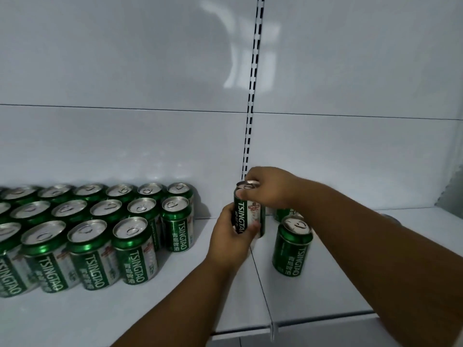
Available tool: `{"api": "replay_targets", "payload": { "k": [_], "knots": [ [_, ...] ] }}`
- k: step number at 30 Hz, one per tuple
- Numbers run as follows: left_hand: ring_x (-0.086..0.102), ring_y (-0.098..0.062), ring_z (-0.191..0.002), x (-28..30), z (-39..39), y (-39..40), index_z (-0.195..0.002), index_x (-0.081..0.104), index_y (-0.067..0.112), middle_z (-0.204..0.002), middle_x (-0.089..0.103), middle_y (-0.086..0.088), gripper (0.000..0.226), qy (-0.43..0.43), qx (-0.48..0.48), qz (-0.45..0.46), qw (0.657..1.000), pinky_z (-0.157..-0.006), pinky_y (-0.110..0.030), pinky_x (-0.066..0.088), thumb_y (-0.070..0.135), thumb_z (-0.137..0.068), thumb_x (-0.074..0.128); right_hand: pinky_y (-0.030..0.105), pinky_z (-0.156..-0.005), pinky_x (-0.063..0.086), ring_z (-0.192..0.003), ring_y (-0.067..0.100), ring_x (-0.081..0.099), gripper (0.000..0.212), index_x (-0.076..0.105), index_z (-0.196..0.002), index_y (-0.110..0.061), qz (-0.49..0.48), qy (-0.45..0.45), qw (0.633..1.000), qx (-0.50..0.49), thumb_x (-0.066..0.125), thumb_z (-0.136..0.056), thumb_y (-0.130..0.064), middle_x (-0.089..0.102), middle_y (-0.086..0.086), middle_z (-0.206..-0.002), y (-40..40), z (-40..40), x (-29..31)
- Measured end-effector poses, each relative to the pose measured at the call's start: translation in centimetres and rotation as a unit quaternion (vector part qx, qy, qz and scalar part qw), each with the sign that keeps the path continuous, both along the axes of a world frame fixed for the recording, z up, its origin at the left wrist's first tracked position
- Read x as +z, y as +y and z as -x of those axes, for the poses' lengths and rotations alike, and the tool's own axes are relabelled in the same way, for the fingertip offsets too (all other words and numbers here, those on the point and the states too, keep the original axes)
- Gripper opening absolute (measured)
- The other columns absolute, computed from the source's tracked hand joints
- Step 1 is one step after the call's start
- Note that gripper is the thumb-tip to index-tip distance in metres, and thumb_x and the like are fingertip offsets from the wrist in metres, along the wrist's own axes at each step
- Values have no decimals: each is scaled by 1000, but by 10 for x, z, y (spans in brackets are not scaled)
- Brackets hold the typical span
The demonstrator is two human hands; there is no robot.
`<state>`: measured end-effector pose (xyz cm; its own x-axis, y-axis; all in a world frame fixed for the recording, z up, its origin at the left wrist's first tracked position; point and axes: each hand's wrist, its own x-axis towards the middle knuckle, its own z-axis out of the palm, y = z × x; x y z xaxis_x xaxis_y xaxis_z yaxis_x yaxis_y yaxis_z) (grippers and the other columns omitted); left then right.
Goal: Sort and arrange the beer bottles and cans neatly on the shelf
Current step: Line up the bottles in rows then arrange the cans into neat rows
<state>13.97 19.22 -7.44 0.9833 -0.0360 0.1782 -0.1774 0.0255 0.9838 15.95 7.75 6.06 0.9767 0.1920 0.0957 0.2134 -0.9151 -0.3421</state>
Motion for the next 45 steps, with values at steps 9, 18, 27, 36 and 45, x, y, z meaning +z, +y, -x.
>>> {"api": "replay_targets", "payload": {
  "k": [9,18,27,36,45],
  "knots": [
    [67,-35,-102,3,52,77,-115,69,-2,-117,66,-26,46,154,-265,381,872,-94,-51,52,16,-75,81,40,-76,58,-83,23,68,31,71,-97,-7,-231,100,967,47,75,-84,-35,73,15,-95,48,37,-1],
    [62,-37,-105,-7,99,104,-123,55,-11,-117,63,-29,30,307,-12,474,825,-101,-43,46,8,-101,48,34,-70,52,-80,16,62,50,65,-89,-17,-42,-48,998,-13,71,-75,-64,65,1,-84,113,45,-27],
    [49,-38,-130,-8,108,121,-137,42,-10,-133,51,-28,37,319,34,449,834,-111,-46,39,1,-101,44,29,-84,46,-105,18,58,57,61,-123,-14,-43,-44,998,8,77,-79,-46,61,3,-119,142,53,-41],
    [50,-34,-130,-16,107,125,-141,43,-7,-139,52,-24,39,313,47,454,833,-109,-43,41,4,-103,42,26,-80,44,-99,13,56,57,56,-127,-21,-83,-14,996,-8,77,-79,-43,59,-5,-115,153,57,-45],
    [58,-35,-120,-10,117,93,-137,46,-7,-132,57,-23,38,299,-2,418,858,-103,-43,45,3,-100,48,27,-86,45,-105,13,58,42,60,-120,-22,-10,-37,999,-8,68,-87,-46,59,-4,-120,113,81,-35]
  ]
}}
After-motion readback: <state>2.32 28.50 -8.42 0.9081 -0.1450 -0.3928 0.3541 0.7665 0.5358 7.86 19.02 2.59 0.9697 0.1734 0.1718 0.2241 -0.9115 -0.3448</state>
